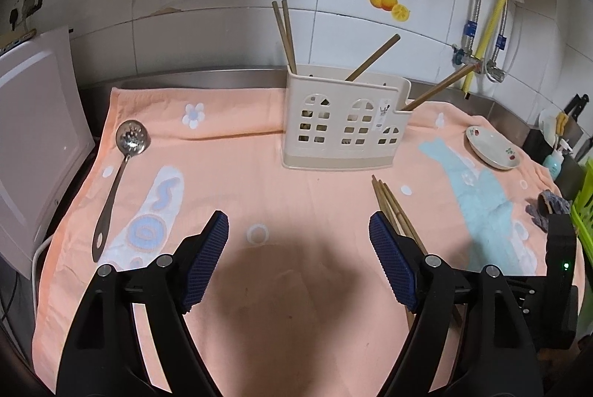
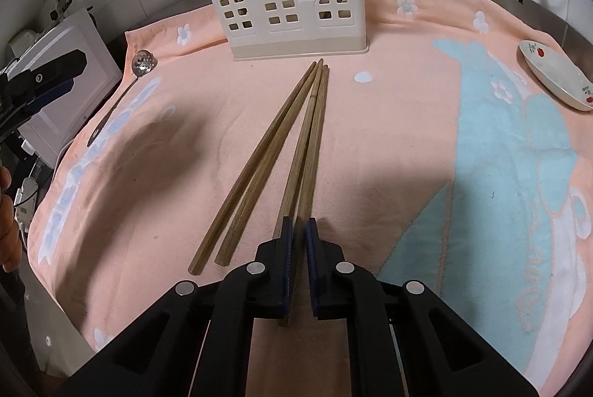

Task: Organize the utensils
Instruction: 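Move both open tools back down to the remaining chopsticks, then grasp a chopstick with the left tool while the right tool holds another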

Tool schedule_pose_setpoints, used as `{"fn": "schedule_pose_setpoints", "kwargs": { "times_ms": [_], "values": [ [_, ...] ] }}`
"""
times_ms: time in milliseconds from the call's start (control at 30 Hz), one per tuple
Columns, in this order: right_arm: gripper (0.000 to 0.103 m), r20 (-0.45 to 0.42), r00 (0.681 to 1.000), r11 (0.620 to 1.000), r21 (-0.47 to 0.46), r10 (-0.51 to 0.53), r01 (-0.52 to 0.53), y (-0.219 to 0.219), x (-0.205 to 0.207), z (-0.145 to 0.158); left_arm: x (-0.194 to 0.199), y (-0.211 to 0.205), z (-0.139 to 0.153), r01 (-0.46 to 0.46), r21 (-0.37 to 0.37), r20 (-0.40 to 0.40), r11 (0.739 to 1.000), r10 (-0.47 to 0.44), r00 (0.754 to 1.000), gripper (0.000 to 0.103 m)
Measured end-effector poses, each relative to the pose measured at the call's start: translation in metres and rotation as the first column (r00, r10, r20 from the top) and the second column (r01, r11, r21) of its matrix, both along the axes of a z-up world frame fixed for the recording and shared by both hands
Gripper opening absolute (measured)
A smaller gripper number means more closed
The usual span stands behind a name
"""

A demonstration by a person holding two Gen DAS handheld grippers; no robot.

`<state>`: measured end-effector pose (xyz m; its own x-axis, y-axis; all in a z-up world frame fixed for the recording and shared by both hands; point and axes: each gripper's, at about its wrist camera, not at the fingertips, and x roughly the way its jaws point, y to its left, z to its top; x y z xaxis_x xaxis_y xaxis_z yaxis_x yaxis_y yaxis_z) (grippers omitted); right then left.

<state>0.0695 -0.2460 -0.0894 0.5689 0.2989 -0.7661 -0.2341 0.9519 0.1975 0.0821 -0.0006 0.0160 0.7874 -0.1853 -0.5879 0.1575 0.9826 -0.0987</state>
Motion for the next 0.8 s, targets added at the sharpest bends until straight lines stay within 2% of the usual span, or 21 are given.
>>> {"fn": "schedule_pose_setpoints", "kwargs": {
  "times_ms": [333, 800],
  "values": [
    [0.008, 0.028, 1.0, 0.996, -0.09, 0.003, -0.001, 0.011, -0.002, -0.004, -0.003, -0.001, -0.008, -0.002, -0.009, -0.022, 1.0, 0.002, 1.0, 0.078],
    [0.007, 0.067, 0.997, 0.998, -0.047, -0.03, 0.033, -0.01, -0.012, 0.006, -0.009, -0.033, -0.038, 0.081, -0.036, -0.103, 0.996, -0.084, 0.991, 0.078]
  ]
}}
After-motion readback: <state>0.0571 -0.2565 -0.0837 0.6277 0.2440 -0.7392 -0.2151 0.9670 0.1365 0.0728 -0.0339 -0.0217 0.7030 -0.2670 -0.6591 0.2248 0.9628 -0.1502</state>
